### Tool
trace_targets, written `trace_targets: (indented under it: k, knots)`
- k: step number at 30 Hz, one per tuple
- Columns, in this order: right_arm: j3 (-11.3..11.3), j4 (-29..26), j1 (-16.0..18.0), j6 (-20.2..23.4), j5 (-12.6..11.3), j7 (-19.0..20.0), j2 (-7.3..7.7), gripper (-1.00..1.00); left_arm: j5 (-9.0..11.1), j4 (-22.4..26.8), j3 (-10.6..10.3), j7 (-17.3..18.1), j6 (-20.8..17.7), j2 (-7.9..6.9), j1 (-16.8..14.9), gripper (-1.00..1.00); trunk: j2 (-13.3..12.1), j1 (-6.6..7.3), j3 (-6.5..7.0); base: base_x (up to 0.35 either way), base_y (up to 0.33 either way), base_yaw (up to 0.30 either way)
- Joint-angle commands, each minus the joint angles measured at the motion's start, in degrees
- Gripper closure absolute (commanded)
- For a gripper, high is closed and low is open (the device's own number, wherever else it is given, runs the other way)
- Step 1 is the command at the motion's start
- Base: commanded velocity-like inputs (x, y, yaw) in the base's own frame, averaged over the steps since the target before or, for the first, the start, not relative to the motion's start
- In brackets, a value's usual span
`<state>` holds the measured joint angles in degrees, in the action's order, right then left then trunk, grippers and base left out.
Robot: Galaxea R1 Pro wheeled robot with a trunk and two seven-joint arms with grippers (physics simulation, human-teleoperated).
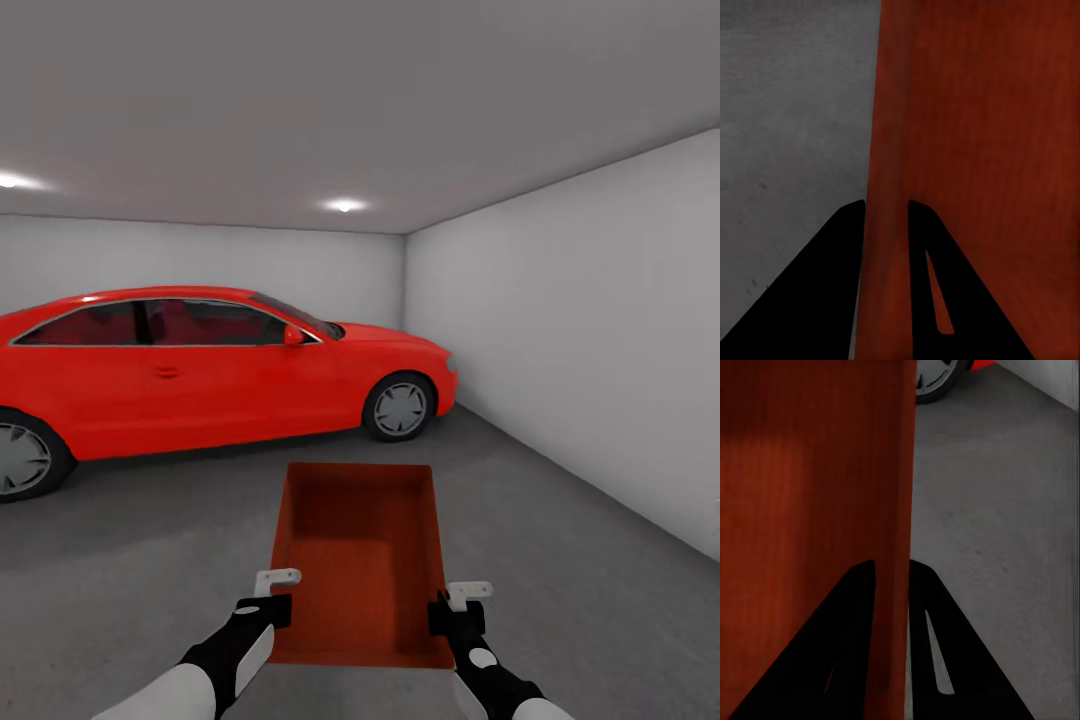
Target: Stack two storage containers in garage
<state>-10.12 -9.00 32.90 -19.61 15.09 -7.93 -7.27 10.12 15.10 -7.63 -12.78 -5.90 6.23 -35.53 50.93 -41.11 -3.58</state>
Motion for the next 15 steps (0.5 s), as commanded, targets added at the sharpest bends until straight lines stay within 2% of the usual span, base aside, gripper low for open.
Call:
trace_targets:
  k: [1, 15]
  knots:
    - [-2.0, 0.1, 0.1, -0.2, 0.5, -0.2, -0.03, 1.00, -1.0, 0.4, 1.0, -0.8, -0.4, -0.70, 0.0, 1.00, 0.1, -0.04, -0.09, 0.321, 0.134, -0.282]
    - [-2.0, 0.1, 0.1, -0.2, 0.5, -0.2, -0.03, 1.00, -1.0, 0.4, 1.0, -0.8, -0.4, -0.69, -0.1, 1.00, 0.1, -0.04, -0.09, 0.319, 0.169, -0.282]
